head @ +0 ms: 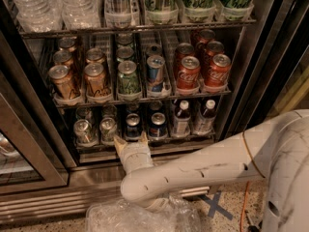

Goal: Pick pepsi can from bottom shelf of fridge

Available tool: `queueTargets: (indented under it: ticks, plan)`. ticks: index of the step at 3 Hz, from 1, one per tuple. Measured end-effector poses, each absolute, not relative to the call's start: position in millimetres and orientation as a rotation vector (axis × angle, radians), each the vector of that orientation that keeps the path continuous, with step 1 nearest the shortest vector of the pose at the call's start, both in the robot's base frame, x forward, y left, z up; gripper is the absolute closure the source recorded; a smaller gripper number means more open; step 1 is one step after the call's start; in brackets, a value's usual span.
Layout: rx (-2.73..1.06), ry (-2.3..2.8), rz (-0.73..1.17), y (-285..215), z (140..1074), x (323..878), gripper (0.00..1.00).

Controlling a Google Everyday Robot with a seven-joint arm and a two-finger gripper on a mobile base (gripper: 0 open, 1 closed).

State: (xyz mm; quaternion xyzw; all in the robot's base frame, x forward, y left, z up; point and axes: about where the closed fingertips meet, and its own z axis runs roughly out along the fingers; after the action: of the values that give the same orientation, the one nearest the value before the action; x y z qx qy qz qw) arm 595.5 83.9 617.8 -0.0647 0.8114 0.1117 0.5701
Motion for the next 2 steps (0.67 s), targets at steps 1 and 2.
queueTargets:
  ticks: [1, 2]
  plan:
    - [-0.15, 1.904, 0.247, 81.9, 614.4, 596.1, 0.29]
    - [-0.145, 1.894, 0.223, 78.5, 611.9, 604.6, 0.28]
